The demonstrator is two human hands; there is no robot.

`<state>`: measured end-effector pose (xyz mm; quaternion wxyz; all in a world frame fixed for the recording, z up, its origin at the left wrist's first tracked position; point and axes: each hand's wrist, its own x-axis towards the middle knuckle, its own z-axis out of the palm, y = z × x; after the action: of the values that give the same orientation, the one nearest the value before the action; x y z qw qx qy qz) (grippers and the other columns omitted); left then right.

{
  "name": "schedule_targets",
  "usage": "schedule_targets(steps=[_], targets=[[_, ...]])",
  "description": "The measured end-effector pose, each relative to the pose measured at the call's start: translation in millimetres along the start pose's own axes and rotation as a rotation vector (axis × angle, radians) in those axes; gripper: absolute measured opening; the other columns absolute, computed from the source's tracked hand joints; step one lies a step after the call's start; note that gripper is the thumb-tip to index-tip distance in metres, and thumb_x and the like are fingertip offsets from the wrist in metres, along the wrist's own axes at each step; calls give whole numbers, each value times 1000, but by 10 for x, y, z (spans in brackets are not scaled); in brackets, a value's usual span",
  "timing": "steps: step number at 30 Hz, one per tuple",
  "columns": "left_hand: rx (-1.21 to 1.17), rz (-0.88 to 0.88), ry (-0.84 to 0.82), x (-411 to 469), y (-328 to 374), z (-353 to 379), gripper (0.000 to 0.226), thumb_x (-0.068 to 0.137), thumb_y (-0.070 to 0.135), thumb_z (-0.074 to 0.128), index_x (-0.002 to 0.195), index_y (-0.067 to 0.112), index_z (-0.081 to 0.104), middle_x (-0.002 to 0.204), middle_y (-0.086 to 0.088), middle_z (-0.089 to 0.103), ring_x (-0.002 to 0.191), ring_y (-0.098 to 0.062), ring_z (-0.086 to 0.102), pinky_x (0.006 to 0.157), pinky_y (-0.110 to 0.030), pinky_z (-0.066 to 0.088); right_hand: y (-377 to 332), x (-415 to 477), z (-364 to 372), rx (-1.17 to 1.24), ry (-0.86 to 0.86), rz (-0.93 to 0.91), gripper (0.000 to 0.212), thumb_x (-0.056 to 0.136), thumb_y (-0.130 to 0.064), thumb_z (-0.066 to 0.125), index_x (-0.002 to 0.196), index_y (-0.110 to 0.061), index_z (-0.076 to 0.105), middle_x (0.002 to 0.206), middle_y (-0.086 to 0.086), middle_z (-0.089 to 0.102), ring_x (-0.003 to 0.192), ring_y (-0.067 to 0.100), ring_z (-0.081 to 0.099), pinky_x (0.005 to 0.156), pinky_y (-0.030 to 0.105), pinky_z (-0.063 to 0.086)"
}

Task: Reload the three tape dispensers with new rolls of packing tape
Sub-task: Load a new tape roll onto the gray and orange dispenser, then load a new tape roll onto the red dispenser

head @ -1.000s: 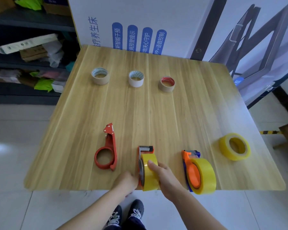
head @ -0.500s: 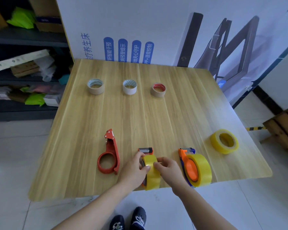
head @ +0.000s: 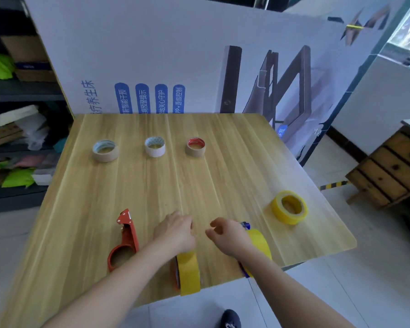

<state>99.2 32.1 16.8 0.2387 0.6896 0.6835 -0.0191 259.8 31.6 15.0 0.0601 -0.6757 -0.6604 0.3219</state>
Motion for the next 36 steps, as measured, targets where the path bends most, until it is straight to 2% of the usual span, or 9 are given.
schedule_targets(steps=[2,5,10,12,15,22,26,31,36], targets=[[30,51,8,198,271,-44,28,85,37,55,110,24,56,119,-1,49,116,-24,48,78,-35,41,180,134,-252,-52,37,-1,41,91,-44,55,125,-20,60,117,0,68,109,20,61,82,29,45],[81,106,28,514,729,-38,31,86,32,53,114,21,58,125,-5,50,121,-26,48,88,-36,44,575,346,-625,-150,80,6,42,92,-42,55,125,-19,60,119,3,67,113,24,60,85,31,47],[132,146,-7,1032,1518,158,33,87,28,48,117,18,58,126,-8,51,122,-29,48,94,-39,45,1338,690,-1169,-275,51,94,41,93,-41,53,125,-17,60,123,7,64,119,27,55,85,33,46],[148,151,-35,1245,1794,281,35,88,31,49,119,17,57,127,-8,51,122,-29,47,94,-40,45,1620,828,-1332,-311,40,113,37,92,-38,53,119,-14,62,122,11,64,119,30,54,88,34,46],[163,135,-84,1518,2145,472,38,89,33,50,123,19,55,129,-6,51,123,-28,48,95,-40,46,1995,1009,-1498,-314,56,136,27,91,-30,50,104,-12,64,114,13,65,110,32,58,78,32,45],[58,92,-148,1967,2726,826,47,90,42,52,127,14,46,131,-11,52,124,-32,47,98,-41,42,2551,1354,-1528,-248,95,195,40,87,-36,59,118,-12,52,114,10,56,108,33,57,73,32,37],[-55,43,-179,2117,2886,977,54,91,38,54,134,10,38,135,-13,50,126,-32,47,101,-40,41,2714,1514,-1499,-167,129,230,37,90,-29,53,125,-15,49,117,10,58,109,33,58,73,36,43],[-80,-27,-76,2177,2916,1024,37,91,20,52,127,14,47,125,-10,58,116,-31,55,94,-38,47,2836,1590,-1447,-87,74,259,34,87,-19,50,121,-16,54,108,9,66,98,31,63,65,32,44],[-230,-28,150,2102,2803,909,49,89,14,50,136,25,48,127,-2,62,114,-26,59,90,-32,46,2703,1572,-1468,88,174,211,38,83,-27,58,121,-24,55,102,5,64,90,27,64,71,34,52]])
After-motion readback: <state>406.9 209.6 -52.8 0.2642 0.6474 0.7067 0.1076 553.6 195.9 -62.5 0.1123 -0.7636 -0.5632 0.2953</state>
